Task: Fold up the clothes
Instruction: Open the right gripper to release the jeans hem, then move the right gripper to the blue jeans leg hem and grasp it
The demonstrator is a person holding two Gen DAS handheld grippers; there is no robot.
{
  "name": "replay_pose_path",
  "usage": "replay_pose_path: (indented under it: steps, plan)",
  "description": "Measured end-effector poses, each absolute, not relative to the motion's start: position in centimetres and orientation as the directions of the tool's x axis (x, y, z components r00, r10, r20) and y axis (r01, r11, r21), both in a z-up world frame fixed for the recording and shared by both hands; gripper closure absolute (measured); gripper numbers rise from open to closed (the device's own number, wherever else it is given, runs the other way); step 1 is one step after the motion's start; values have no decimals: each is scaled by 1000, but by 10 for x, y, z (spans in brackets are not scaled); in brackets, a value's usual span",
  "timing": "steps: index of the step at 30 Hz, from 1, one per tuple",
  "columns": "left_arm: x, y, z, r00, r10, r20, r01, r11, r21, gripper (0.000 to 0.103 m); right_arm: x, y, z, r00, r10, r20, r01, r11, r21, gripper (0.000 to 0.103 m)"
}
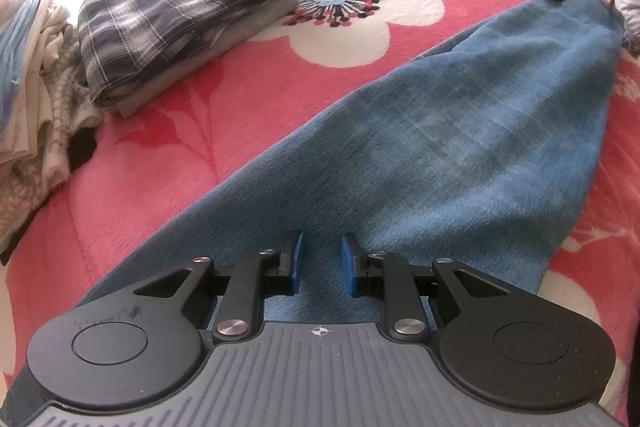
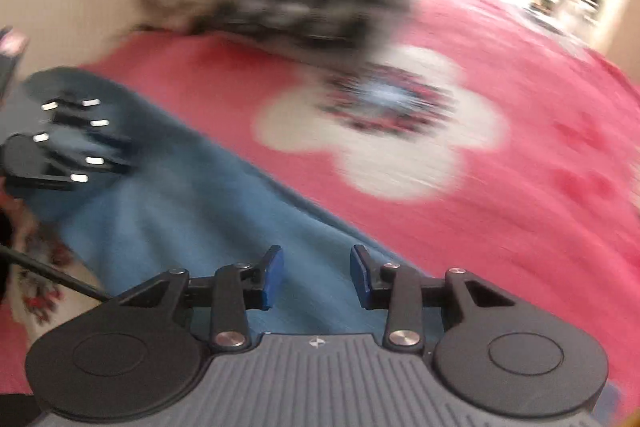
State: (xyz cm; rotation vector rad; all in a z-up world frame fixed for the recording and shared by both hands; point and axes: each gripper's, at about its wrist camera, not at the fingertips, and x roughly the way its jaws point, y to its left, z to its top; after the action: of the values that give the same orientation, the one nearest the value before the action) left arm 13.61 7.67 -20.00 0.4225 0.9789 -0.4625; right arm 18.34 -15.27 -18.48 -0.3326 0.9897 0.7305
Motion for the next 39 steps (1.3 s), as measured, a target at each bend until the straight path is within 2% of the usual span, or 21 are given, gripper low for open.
replay_pose_path:
  steps: [3,6,7,8,11,13,15,18,20,24,26,27,29,32,36,39]
  plan:
    - [136,76,-199,480,-169,-860,547,825,143,78,194,-163,-211,394,321,-861,-715,696,-68,65]
    - [136,77,-198,484,-164,-860,547,823,150,77,227,-203,-198,492,187,-850,-497,862,-98,67]
    - [136,77,-196,490,-156,-858,542,825,160,77,228,-211,-192,502,197,-842,-472,878,-76,72]
    - [136,77,-193,503,-148,-851,533,829,170,77,226,-218,-185,510,217,-832,-459,887,-50,72]
    - [136,73,-178,530,-199,-824,523,842,133,77,197,-196,-173,455,371,-810,-592,805,36,73]
    - [137,60,-174,531,-243,-812,557,822,118,77,183,-171,-184,373,437,-818,-678,731,82,77]
    - [139,40,-179,522,-282,-805,605,788,116,77,182,-151,-203,359,429,-829,-694,717,70,77]
    - [148,11,-199,507,-297,-809,656,742,139,77,208,-165,-208,447,453,-771,-543,823,169,91]
    - [160,1,-208,520,-285,-805,639,755,145,77,216,-177,-201,499,444,-744,-443,869,222,88]
    - [172,0,-194,516,-309,-799,603,794,83,77,188,-183,-188,507,469,-723,-443,862,249,87]
    - [171,-7,-192,513,-327,-793,628,774,87,77,190,-179,-202,500,437,-748,-412,879,239,88]
    - [170,-12,-196,508,-329,-796,645,757,99,77,194,-177,-211,507,414,-756,-390,892,227,92]
    - [170,-22,-205,506,-317,-802,667,733,131,77,204,-178,-219,552,406,-728,-317,910,266,96]
    - [181,-27,-211,524,-317,-790,630,769,109,76,216,-184,-211,611,323,-723,-192,946,260,95]
    - [187,-28,-196,551,-306,-777,595,796,108,76,180,-227,-186,669,224,-709,-77,969,234,93]
    - [184,-33,-183,546,-343,-764,620,779,93,76,158,-280,-185,665,106,-740,41,983,178,93]
